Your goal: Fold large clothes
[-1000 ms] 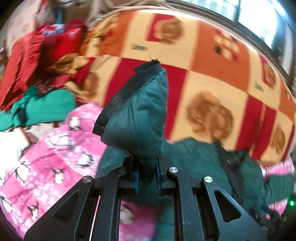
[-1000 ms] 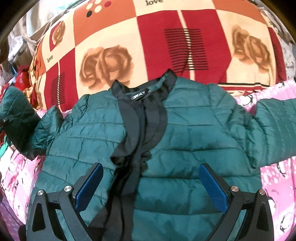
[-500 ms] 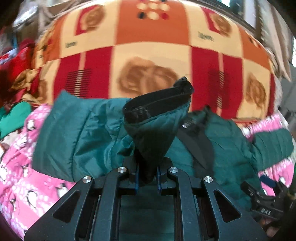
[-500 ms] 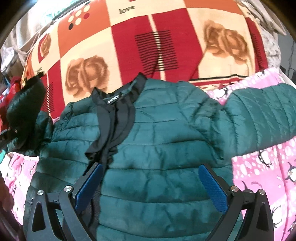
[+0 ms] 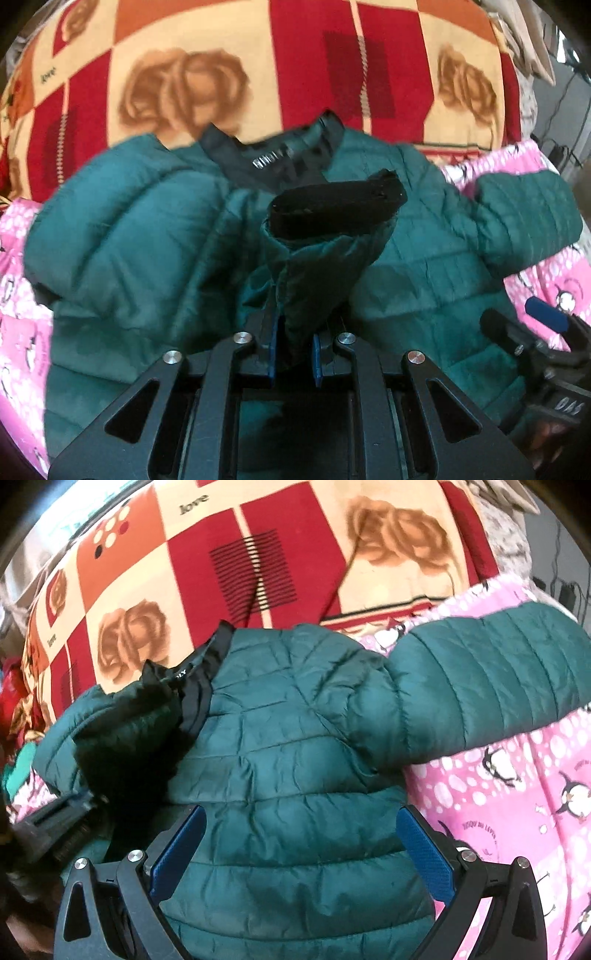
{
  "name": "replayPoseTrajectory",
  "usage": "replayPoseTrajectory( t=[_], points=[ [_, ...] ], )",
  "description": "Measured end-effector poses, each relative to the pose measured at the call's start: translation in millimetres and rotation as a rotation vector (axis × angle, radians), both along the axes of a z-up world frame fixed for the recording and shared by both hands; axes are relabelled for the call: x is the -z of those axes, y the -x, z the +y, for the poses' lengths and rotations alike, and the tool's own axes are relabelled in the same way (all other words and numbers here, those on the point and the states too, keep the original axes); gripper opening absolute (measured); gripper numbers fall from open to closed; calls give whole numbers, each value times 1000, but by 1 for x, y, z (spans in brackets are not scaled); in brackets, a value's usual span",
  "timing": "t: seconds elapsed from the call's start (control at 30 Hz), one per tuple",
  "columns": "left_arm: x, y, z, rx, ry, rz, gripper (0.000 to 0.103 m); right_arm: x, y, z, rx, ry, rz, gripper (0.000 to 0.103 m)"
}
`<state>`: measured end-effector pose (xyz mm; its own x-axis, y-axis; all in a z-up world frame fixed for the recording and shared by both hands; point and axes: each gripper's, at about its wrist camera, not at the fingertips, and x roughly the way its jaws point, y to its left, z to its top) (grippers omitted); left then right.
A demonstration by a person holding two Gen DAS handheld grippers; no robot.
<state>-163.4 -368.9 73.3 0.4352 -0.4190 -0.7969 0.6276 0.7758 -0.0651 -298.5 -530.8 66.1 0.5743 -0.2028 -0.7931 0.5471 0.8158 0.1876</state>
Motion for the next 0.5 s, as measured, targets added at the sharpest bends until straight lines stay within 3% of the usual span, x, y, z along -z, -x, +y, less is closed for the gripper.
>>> replayPoseTrajectory(
  t=[0.07, 0.13, 0.2, 0.3, 0.5],
  points=[
    [3, 1, -1, 18, 9, 20, 23, -1, 1, -3, 8, -32, -14, 103],
    [-2, 2, 7, 55, 60, 73, 49, -4, 1, -2, 6, -43, -25, 103],
    [-11, 2, 17, 65, 120, 117, 61, -7, -1, 0, 3, -60, -37, 103],
    [-39, 3, 46, 69, 188, 103, 69, -11, -8, 2, -7, -92, -53, 103],
    [-78, -12, 107, -15, 140, -66, 70, -10, -40, 16, -76, -184, -48, 103]
  ],
)
